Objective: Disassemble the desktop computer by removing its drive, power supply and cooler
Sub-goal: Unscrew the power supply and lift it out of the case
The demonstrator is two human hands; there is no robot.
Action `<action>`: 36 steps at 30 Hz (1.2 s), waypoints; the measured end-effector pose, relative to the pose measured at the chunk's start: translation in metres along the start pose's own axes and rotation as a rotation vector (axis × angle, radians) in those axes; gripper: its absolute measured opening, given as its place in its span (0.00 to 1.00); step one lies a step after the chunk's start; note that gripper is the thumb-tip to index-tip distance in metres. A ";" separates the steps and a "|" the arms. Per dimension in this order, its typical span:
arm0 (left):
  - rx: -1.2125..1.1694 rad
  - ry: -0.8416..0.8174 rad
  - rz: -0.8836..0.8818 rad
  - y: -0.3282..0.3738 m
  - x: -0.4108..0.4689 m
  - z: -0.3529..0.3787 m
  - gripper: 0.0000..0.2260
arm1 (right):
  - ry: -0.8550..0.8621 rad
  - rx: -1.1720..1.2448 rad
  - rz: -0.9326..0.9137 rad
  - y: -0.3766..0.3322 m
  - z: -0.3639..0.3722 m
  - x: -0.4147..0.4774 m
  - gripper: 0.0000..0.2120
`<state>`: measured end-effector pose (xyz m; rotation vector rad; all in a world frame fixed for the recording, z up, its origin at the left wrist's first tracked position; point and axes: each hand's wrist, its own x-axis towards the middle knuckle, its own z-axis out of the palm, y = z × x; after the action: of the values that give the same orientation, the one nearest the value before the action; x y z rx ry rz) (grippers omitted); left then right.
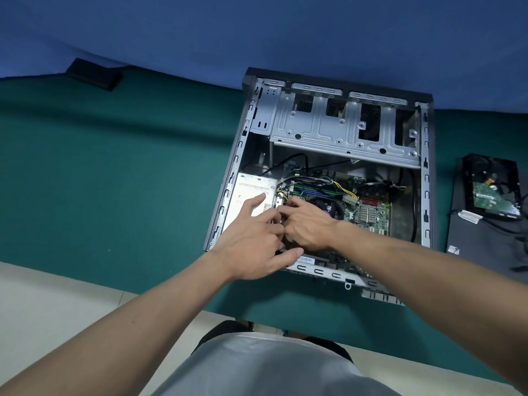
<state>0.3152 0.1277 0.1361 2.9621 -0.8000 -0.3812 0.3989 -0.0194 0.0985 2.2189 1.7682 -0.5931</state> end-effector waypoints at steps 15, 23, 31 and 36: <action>0.009 0.022 0.001 -0.001 -0.002 -0.001 0.37 | 0.235 0.221 0.428 0.034 -0.038 -0.053 0.12; -0.001 0.013 0.004 -0.001 -0.002 -0.001 0.36 | 0.101 0.220 0.758 0.059 -0.004 -0.079 0.18; 0.011 0.070 0.007 0.000 -0.003 0.001 0.31 | 0.087 0.987 0.927 0.047 0.025 -0.074 0.28; -0.017 0.073 -0.037 0.002 -0.007 0.002 0.30 | 0.187 0.898 1.025 0.031 0.022 -0.074 0.28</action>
<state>0.3080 0.1290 0.1357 2.9591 -0.7318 -0.2792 0.4117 -0.1009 0.1106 3.3467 0.1229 -1.0125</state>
